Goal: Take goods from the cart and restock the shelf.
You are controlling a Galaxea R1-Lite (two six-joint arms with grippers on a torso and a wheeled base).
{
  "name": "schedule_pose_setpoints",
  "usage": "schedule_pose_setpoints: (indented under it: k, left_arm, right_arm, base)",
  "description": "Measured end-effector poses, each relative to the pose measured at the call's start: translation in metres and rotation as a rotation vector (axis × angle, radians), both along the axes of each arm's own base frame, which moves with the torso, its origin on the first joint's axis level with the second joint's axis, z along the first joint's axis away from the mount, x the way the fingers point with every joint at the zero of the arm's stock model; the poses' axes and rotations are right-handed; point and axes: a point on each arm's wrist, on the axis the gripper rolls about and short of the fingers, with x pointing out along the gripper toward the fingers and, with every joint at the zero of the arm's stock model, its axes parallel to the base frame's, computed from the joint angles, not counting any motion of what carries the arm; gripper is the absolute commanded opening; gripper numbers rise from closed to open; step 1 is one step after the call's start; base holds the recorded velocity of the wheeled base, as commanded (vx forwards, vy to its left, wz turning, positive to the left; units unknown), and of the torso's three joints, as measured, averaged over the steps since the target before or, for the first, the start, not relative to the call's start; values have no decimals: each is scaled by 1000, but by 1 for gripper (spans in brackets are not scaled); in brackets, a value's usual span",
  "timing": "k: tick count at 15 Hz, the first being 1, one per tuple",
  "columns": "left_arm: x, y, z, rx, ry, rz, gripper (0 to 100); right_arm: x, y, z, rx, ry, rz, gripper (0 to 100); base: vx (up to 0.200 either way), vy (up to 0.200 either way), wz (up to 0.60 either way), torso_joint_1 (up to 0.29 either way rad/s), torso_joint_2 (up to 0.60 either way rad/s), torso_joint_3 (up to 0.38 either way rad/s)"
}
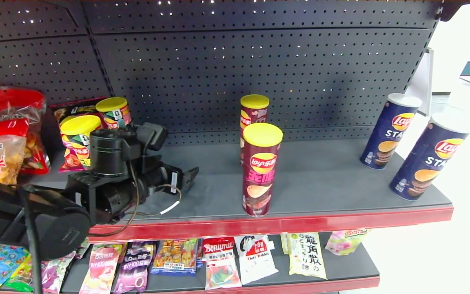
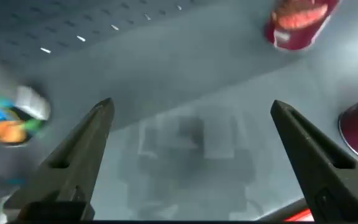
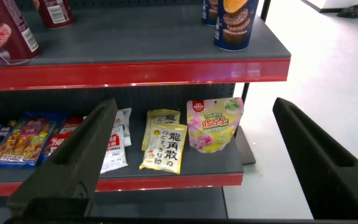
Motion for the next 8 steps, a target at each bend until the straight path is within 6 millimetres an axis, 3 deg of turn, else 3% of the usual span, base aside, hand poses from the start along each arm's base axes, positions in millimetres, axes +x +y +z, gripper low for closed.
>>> schedule_pose_setpoints:
  k: [8]
  left_arm:
    - [20,-37,-29,0,57,-53,100]
  right_arm:
    - [0,0,0,0,0,0,100]
  base:
    - [0,0,0,0,0,0]
